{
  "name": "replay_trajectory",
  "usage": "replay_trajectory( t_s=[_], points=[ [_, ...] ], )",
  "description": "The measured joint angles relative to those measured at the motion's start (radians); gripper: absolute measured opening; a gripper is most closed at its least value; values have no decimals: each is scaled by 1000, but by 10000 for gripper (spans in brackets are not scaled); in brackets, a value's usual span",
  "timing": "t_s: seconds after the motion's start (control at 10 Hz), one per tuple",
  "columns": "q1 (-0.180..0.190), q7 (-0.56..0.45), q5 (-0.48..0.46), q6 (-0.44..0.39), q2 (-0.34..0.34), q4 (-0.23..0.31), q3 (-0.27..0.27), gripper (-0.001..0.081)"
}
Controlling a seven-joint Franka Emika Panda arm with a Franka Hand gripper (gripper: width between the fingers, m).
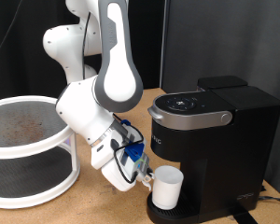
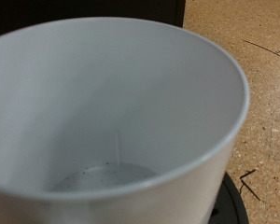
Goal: Make a cup of coffee with the keurig machine
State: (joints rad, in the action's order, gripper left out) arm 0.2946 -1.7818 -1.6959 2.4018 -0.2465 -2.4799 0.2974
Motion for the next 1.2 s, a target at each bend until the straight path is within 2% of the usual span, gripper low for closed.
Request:
replay_trajectory(
  t_s=[0.7,0.8,0.9,1.0,1.1,1.2],
  points=[
    [-9,-15,-1,-34,-11,2,8,81],
    [-16,-1,25,-45,-6,-5,16,289],
    [-26,23,63,-60,4,-15,27,289],
    [-37,51,107,-79,22,-28,42,467],
    [-49,75,147,-100,44,-41,56,467],
    [-61,102,188,-131,69,-52,71,650]
  ],
)
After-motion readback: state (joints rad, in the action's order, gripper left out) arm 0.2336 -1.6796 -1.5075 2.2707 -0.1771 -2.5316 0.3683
